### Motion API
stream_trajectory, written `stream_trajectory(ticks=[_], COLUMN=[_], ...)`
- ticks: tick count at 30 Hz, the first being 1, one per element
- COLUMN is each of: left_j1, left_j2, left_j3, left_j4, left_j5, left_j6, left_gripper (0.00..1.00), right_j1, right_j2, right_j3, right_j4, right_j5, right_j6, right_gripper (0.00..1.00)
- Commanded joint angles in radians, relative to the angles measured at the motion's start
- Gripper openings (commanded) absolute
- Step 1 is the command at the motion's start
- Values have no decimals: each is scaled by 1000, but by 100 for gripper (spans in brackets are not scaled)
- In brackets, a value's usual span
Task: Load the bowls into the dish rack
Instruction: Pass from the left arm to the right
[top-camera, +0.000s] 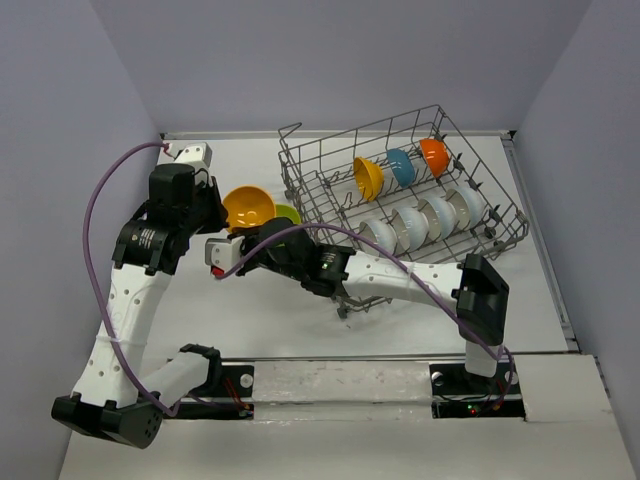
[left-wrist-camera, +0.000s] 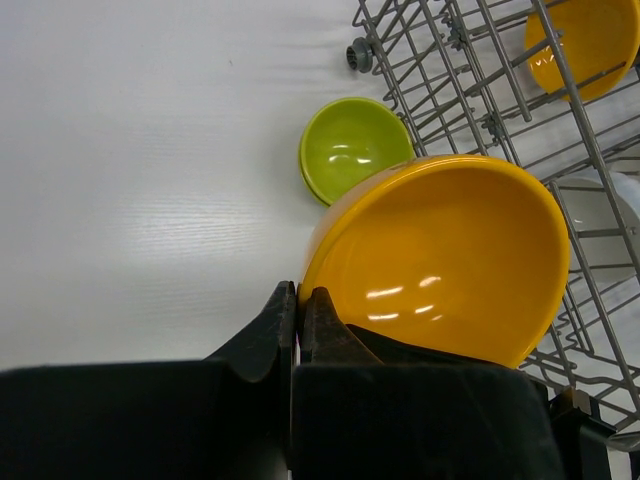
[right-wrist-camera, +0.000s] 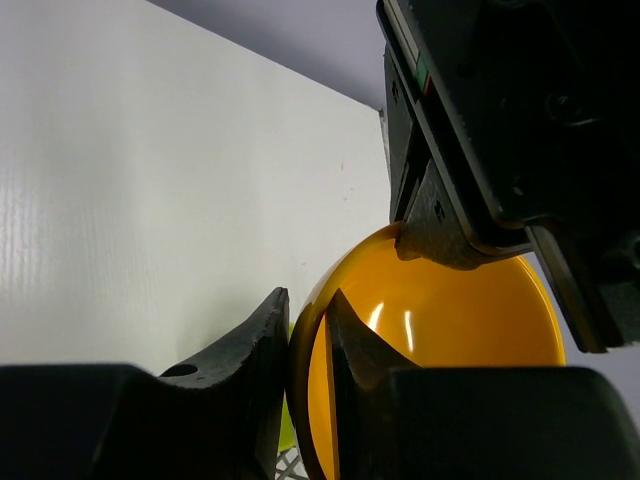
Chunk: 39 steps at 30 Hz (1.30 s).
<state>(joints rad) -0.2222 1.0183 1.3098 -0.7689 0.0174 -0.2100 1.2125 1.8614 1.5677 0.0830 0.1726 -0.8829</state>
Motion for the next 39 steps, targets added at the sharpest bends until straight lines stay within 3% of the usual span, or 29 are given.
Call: stream_trajectory(ticks=[1, 6, 10, 15, 24, 28, 31, 33, 39], left_j1=[0, 0, 0, 0, 0, 0, 0, 0, 0], left_j2=[-29, -26, -26, -27, -27, -34, -34, -32, -21], left_j3=[62, 75, 83, 86, 89, 100, 118, 131, 147], left_j4=[14, 19, 23, 28, 37, 51, 52, 49, 45], left_j5=[-7, -7, -7, -7, -39, -86, -131, -157, -185], left_j6=[4, 4, 6, 8, 8, -3, -12, -19, -20], left_gripper=[0, 6, 23, 37, 43, 57, 60, 66, 67], right_j1=[-1, -1, -1, -1, -1, -1, -1, -36, -200], right_j2=[-8, -31, -47, -61, -88, -116, -134, -149, -215], right_j3=[3, -11, -21, -31, -43, -51, -60, -61, -60], right_j4=[73, 93, 103, 110, 136, 173, 254, 300, 388], right_j5=[30, 38, 36, 36, 57, 99, 178, 215, 255], right_j6=[36, 52, 59, 67, 70, 67, 41, 44, 136], right_gripper=[1, 1, 1, 1, 1, 1, 1, 1, 1])
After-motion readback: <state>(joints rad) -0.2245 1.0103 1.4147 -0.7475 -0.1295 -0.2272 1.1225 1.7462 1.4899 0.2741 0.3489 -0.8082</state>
